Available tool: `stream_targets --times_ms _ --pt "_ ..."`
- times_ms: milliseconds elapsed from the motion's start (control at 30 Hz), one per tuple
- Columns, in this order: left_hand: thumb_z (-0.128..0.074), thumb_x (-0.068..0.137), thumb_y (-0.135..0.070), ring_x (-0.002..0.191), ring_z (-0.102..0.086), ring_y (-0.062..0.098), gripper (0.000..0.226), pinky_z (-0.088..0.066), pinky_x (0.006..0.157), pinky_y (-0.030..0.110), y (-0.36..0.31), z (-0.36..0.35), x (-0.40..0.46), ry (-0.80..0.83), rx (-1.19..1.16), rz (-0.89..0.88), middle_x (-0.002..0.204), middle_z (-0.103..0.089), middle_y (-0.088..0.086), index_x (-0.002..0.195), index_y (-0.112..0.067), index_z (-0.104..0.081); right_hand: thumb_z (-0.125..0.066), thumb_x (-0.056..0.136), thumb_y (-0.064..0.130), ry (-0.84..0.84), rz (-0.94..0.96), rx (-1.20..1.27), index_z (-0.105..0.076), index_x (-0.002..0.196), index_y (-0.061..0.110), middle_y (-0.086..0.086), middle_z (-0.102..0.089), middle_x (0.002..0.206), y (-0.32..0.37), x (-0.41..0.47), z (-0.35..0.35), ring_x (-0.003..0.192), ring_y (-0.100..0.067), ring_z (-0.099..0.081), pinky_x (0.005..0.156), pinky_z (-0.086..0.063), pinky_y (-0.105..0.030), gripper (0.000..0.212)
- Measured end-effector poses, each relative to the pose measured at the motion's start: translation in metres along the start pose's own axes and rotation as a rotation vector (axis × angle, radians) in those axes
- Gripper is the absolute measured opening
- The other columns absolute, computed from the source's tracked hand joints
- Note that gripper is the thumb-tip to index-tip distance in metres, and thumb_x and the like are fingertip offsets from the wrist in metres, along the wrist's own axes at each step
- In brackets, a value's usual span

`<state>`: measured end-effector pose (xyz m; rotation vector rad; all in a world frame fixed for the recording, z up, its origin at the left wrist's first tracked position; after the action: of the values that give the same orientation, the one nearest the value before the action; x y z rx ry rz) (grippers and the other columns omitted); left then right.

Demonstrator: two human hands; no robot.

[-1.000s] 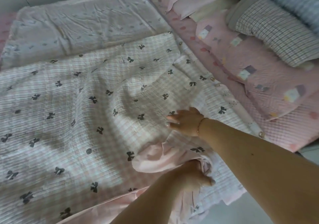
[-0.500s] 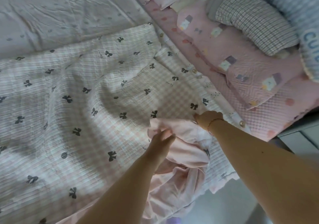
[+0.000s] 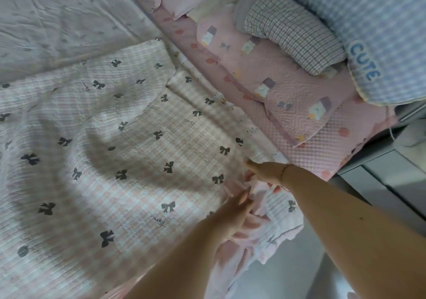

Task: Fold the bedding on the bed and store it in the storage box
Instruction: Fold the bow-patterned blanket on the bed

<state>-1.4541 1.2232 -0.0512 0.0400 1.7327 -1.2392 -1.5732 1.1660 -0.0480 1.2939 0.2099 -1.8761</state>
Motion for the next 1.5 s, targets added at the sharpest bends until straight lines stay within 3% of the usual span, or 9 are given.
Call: stream_targets --times_ms 67,167,233,433,700,900,1067,1200,1500 --pt "-0.031 0.102 -0.048 0.113 -0.055 0.017 0.050 -0.051 0.095 0.037 0.001 -0.017 0.005 0.026 -0.047 0.014 0.154 -0.034 0.003 0.150 -0.036 -0.027 -0.013 0.089 0.072 -0.021 -0.046 -0.002 -0.065 0.119 0.024 -0.004 -0.055 0.130 -0.021 0.001 0.007 0.117 -0.022 -0.049 0.095 -0.040 -0.037 0.078" --pt "-0.026 0.103 -0.049 0.124 -0.047 0.014 0.048 -0.052 0.080 0.022 -0.001 -0.029 0.011 0.042 0.140 -0.006 0.153 -0.035 0.002 0.149 -0.036 -0.029 -0.027 0.092 0.065 -0.115 -0.062 0.020 -0.073 0.098 0.016 -0.009 -0.054 0.085 -0.046 0.005 0.016 0.076 -0.018 -0.052 0.075 -0.045 -0.032 0.068" --pt "-0.026 0.104 -0.047 0.118 -0.052 0.020 0.045 -0.049 0.087 0.032 0.001 -0.027 0.017 0.028 0.142 -0.015 0.141 -0.049 0.008 0.141 -0.028 -0.044 -0.044 0.095 0.048 -0.165 -0.043 0.084 -0.065 0.076 0.010 -0.005 -0.051 0.071 -0.059 0.011 0.019 0.060 -0.014 -0.047 0.068 -0.048 -0.031 0.048" --pt "-0.042 0.097 -0.022 0.094 -0.063 0.017 0.028 -0.047 0.057 0.025 0.013 0.009 0.016 -0.226 -0.144 0.086 0.103 -0.071 0.000 0.104 -0.016 -0.068 -0.062 0.087 0.031 -0.286 -0.118 0.220 -0.066 0.091 -0.001 -0.014 -0.061 0.085 -0.123 0.005 0.037 0.075 -0.023 -0.052 0.062 -0.039 -0.028 0.033" --pt "-0.037 0.104 -0.026 0.099 -0.061 0.020 0.030 -0.047 0.069 0.024 0.058 0.028 -0.001 -0.264 -0.010 0.138 0.116 -0.061 0.010 0.118 -0.010 -0.060 -0.053 0.094 0.029 -0.298 -0.338 0.054 -0.064 0.107 0.012 -0.014 -0.063 0.120 -0.201 -0.018 0.019 0.112 -0.029 -0.059 0.065 -0.041 -0.019 0.024" --pt "-0.029 0.103 -0.048 0.091 -0.061 0.016 0.040 -0.052 0.070 0.030 0.132 0.011 -0.032 -0.097 0.046 0.353 0.102 -0.061 0.004 0.106 -0.021 -0.058 -0.039 0.098 0.045 -0.256 -0.123 -0.093 -0.057 0.126 0.009 -0.005 -0.056 0.128 -0.132 -0.003 0.004 0.118 -0.023 -0.053 0.099 -0.040 -0.032 0.049" --pt "-0.032 0.105 -0.037 0.089 -0.065 0.021 0.034 -0.056 0.078 0.034 0.110 0.044 -0.033 -0.259 0.012 0.163 0.098 -0.066 0.007 0.097 -0.019 -0.061 -0.058 0.092 0.037 -0.423 0.040 0.162 -0.023 0.145 0.006 -0.012 -0.042 0.143 -0.085 0.006 0.024 0.118 -0.028 -0.051 0.088 -0.040 -0.028 0.071" --pt "-0.036 0.104 -0.034 0.094 -0.064 0.017 0.031 -0.055 0.079 0.029 0.080 0.078 -0.043 -0.386 -0.021 0.045 0.100 -0.066 0.005 0.105 -0.017 -0.062 -0.060 0.090 0.034 -0.501 0.101 0.215 -0.026 0.137 0.010 -0.013 -0.051 0.129 -0.063 0.004 0.042 0.100 -0.028 -0.056 0.084 -0.047 -0.034 0.063" --pt "-0.045 0.100 -0.021 0.065 -0.061 0.015 0.024 -0.051 0.059 0.029 0.038 0.150 -0.022 -0.645 -0.091 -0.010 0.071 -0.065 0.002 0.086 -0.010 -0.061 -0.044 0.096 0.046 -0.379 0.163 0.057 -0.043 0.136 -0.003 -0.018 -0.055 0.122 0.036 0.069 0.085 0.118 -0.031 -0.053 0.087 -0.042 -0.032 0.063"
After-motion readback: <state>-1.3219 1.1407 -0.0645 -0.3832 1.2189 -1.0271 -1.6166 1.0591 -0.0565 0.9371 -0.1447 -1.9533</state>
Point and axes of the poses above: each hand's wrist, its own x-axis towards the middle knuckle, its own z-axis out of the back of the hand, y = z × x, the point moved 10 cm from there along x, towards the middle knuckle
